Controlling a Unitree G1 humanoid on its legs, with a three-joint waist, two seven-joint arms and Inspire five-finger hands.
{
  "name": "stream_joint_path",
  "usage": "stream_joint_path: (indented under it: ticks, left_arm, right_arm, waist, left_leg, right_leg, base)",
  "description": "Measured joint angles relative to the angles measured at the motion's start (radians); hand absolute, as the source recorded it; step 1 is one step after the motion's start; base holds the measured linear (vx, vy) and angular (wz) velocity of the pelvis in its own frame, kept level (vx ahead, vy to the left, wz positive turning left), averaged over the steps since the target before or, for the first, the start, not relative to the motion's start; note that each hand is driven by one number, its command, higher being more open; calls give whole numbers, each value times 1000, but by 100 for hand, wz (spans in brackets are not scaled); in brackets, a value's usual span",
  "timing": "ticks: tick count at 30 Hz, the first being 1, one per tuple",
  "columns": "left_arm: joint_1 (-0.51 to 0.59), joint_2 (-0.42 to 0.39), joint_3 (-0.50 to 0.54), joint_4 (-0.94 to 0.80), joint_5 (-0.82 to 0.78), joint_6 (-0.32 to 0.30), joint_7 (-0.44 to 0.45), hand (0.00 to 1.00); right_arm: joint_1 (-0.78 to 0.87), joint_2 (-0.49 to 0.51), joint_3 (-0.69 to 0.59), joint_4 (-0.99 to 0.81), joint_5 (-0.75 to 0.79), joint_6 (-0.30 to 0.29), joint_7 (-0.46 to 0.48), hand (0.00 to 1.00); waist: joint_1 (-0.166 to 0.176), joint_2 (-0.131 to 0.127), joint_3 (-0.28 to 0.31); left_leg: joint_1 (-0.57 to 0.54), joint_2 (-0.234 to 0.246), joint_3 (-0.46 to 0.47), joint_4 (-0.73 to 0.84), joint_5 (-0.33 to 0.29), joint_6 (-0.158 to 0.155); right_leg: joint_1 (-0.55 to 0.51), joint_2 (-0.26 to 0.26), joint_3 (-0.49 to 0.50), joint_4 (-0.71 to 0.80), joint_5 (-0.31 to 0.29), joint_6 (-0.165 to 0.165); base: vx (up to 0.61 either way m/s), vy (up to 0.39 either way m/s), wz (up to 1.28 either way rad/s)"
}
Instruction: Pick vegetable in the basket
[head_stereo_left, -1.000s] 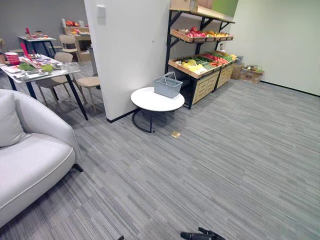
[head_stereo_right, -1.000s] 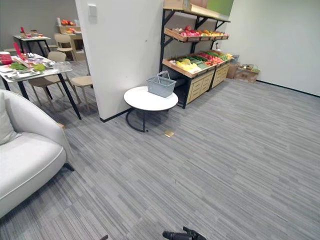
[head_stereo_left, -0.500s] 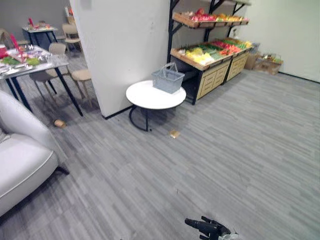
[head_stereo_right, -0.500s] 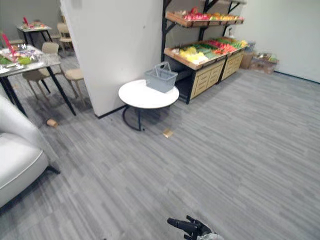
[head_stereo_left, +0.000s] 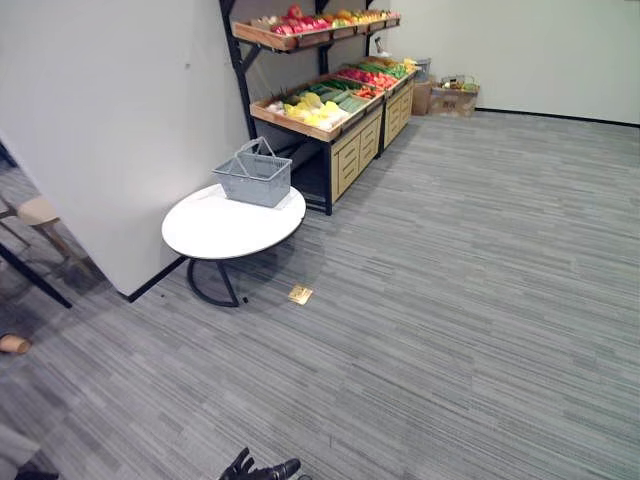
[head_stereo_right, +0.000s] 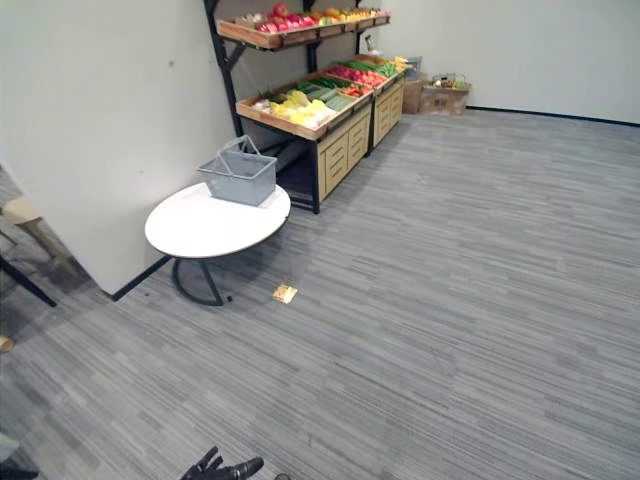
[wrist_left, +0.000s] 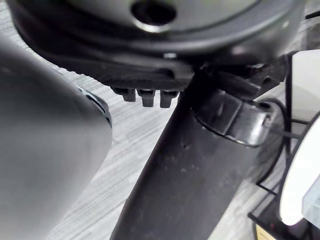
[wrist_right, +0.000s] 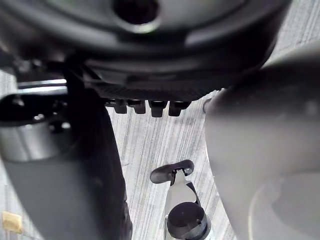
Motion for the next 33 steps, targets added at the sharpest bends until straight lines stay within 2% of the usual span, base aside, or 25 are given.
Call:
stream_joint_path:
  ticks: [1,2,3,4,5,7,8,9,11,12,15,16,17,19,20,21,22,23,24,26,27,29,30,31,33]
  left_arm:
    - [-1,15,4,9,0,2,0,100]
    - [6,20,36,8,-6,8,-1,100]
    - [14,20,40,8,-7,9,2,100]
    - [41,6,32,4,-6,8,6,100]
    - [47,19,33,11,-15,13,4,100]
    - [58,29,33,25,-18,9,3,100]
    - [56,36,31,32,-18,8,1,100]
    - [53,37,29,37,-18,8,1,100]
    - [54,36,25,38,-18,8,3,100]
    - [55,41,-2,42,-18,9,14,100]
    - [52,39,-36,43,-19,13,24,100]
    - [47,35,-46,44,-19,24,26,100]
    - [41,31,-48,44,-21,30,25,100]
    - [27,29,-48,44,-21,32,19,100]
    - [22,30,-48,43,-21,31,12,100]
    - [18,42,-46,44,-21,31,-11,100]
    - [19,43,-46,47,-21,31,-11,100]
    - [20,43,-44,58,-22,33,-10,100]
    - [15,33,-45,58,-22,32,-21,100]
    - [2,6,-41,55,-22,32,-32,100]
    - [6,-4,-28,52,-23,34,-32,100]
    - [13,-13,-22,45,-23,33,-29,100]
    - [7,-14,-14,40,-24,32,-30,100]
    - [4,-16,-3,35,-26,31,-32,100]
    - [1,-19,19,25,-46,18,-32,100]
  right_arm:
    - [0,0,3,6,-1,5,-1,100]
    - [0,9,11,1,2,9,0,100]
    - [7,7,11,3,2,11,3,100]
    - [26,-10,7,4,2,15,6,100]
    - [42,8,-6,1,1,8,-2,100]
    - [57,11,-22,-9,4,5,-1,100]
    - [61,12,-35,-22,9,2,0,100]
    - [61,9,-54,-38,14,-5,-1,100]
    - [59,-4,-68,-48,32,-22,-3,100]
    - [59,-13,-101,-51,42,-28,-1,100]
    - [56,-20,-133,-54,41,-46,8,100]
    - [56,-25,-133,-55,41,-57,12,100]
    - [55,-22,-132,-54,44,-62,18,100]
    - [58,-10,-114,-38,41,-41,23,100]
    - [59,-5,-122,-35,45,-29,30,100]
    - [53,8,-142,-41,60,-24,48,100]
    - [51,10,-142,-43,64,-24,50,100]
    - [47,6,-150,-42,65,-18,54,100]
    - [46,3,-165,-40,63,-14,57,100]
    - [42,-21,-177,-35,64,8,50,100]
    - [40,-25,-176,-34,62,25,32,100]
    - [42,-31,-172,-31,61,33,27,100]
    - [42,-35,-169,-33,62,33,26,100]
    - [43,-40,-168,-29,62,33,22,100]
    - [47,-44,-167,-1,64,29,5,100]
  waist:
    - [2,1,8]
    - [14,5,18]
    - [11,-7,5]
    - [5,13,-18]
    - [6,-12,-32]
    - [1,-42,-65]
    - [-8,-59,-74]
    - [-15,-64,-74]
    - [-19,-54,-57]
    - [-22,-42,-48]
    - [-32,-20,-34]
    - [-38,-4,-26]
    - [-51,5,-24]
    - [-70,1,-19]
    - [-71,-12,-16]
    - [-78,-39,0]
    - [-80,-41,2]
    - [-86,-27,5]
    - [-85,0,10]
    - [-84,44,17]
    - [-79,54,14]
    - [-78,64,3]
    - [-82,76,0]
    - [-81,80,4]
    - [-77,78,12]
  left_leg:
    - [-13,33,27,101,-34,16]
    - [-37,32,66,188,-89,2]
    - [-10,3,65,93,-74,11]
    - [60,-12,68,-58,19,104]
    - [98,-51,84,-65,6,83]
    - [156,-110,90,-94,-56,79]
    - [184,-150,89,-107,-81,91]
    - [210,-175,84,-107,-106,98]
    - [273,-182,78,-122,-130,93]
    - [351,-180,62,-160,-146,89]
    - [440,-145,48,-208,-167,69]
    - [464,-110,43,-209,-189,55]
    - [477,-77,29,-209,-205,43]
    - [487,-37,0,-212,-235,19]
    - [487,-41,-3,-214,-243,12]
    - [510,-51,-5,-213,-266,-24]
    - [522,-48,-6,-213,-269,-30]
    - [564,-13,-12,-205,-290,-65]
    - [579,26,-28,-169,-293,-78]
    - [587,93,-39,-71,-287,-91]
    - [583,123,-40,22,-266,-123]
    - [531,168,-43,220,-208,-142]
    - [447,214,-39,403,-129,-132]
    - [386,250,-28,539,-135,-127]
    - [307,280,9,682,-224,-116]
  right_leg:
    - [20,8,19,7,51,28]
    - [45,3,41,44,85,33]
    - [49,-14,41,76,81,37]
    - [44,-14,44,175,68,54]
    - [29,-62,45,267,49,66]
    - [-51,-131,59,499,52,77]
    - [-116,-189,61,668,93,102]
    - [-186,-234,50,823,114,95]
    - [-237,-262,17,948,74,64]
    - [-278,-266,-33,986,-12,49]
    - [-370,-221,-119,892,-144,35]
    - [-419,-175,-156,767,-163,33]
    - [-472,-123,-166,601,-147,43]
    - [-550,-55,-129,258,-2,75]
    - [-585,-60,-107,203,33,94]
    - [-641,-75,-70,125,121,108]
    - [-641,-75,-68,118,147,100]
    - [-611,-57,-79,134,256,53]
    - [-592,-37,-98,177,275,4]
    - [-548,6,-127,239,220,-84]
    - [-526,21,-133,290,155,-101]
    - [-486,52,-131,311,85,-111]
    - [-439,84,-128,268,66,-118]
    - [-390,109,-126,222,65,-120]
    - [-268,127,-117,137,67,-115]
  base:
    - [395,172,-6]
    - [367,217,-8]
    - [298,301,-17]
    - [191,279,-3]
    - [275,304,-12]
    - [285,183,-3]
    - [382,171,10]
    - [390,160,13]
    - [306,104,0]
    - [277,76,-1]
    - [345,36,9]
    - [339,-46,19]
    - [337,-97,36]
    - [364,-151,42]
    - [534,-261,23]
    - [391,-194,10]
    - [551,-282,12]
    - [496,-276,31]
    - [619,-351,44]
    - [622,-333,40]
    - [732,-342,13]
    - [603,-267,-11]
    - [475,-208,-12]
    - [461,-195,-5]
    - [395,-100,-6]
